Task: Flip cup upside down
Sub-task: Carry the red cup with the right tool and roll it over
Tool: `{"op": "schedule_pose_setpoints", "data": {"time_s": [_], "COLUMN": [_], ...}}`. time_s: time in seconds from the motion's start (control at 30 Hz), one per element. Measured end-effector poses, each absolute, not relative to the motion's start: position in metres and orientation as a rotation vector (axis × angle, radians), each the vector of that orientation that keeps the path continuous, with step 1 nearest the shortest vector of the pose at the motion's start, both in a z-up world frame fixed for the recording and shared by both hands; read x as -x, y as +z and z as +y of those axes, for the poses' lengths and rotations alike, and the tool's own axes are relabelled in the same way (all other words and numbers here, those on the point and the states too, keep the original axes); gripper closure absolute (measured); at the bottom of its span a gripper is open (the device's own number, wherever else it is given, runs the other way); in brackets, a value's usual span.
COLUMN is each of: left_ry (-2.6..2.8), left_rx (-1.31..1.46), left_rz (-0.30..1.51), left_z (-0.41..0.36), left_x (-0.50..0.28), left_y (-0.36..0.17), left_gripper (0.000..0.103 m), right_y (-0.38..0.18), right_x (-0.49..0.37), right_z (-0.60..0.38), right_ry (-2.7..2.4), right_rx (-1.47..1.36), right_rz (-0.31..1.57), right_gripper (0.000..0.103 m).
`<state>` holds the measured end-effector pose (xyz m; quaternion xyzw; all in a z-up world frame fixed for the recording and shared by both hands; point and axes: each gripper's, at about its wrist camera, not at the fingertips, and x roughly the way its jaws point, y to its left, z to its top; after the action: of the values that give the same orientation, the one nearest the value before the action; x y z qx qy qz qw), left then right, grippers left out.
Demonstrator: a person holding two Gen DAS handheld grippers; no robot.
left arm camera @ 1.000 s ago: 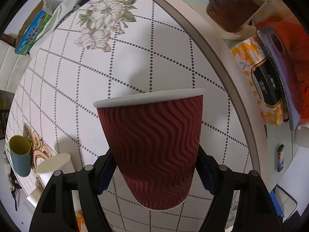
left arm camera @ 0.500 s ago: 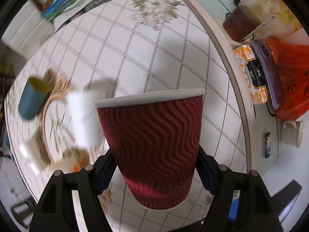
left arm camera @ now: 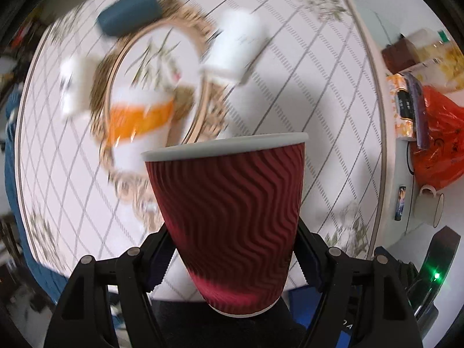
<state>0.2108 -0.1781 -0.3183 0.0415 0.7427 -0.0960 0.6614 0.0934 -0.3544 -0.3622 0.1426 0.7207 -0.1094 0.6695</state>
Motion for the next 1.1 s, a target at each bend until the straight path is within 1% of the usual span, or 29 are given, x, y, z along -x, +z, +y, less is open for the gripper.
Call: {"op": "schedule_pose_setpoints", "data": {"time_s": [0.17, 0.4, 0.7, 1.1], "left_ry": [-0.190, -0.215, -0.242, -0.222], "left_rx": [0.017, 0.009, -0.088, -0.155], "left_rz": [1.765, 1.831, 1.836, 1.830], "left_z": [-0.153, -0.155, -0.169, -0.182], "left_x": [-0.189, -0.170, -0.163, -0.170], "left_y": [-0.340, -0.374, -0.400, -0.417], "left_gripper": [0.031, 0.031, 0.031, 0.029], "right_y": [-0.374, -0.392, -0.409, -0.403], "right_x": [-0.094, -0.079, -0.074, -0.076], "right_z": [-0.342, -0.321, -0.316, -0.322], "right_ry": [-0.190, -0.173, -0.200, -0.209], "right_rx": [-0.273, -0.226, -0.230, -0.237], "right_rz": [1.666, 1.713, 1.734, 1.734], "right_gripper": [0.000, 0.000, 0.000, 0.000]}}
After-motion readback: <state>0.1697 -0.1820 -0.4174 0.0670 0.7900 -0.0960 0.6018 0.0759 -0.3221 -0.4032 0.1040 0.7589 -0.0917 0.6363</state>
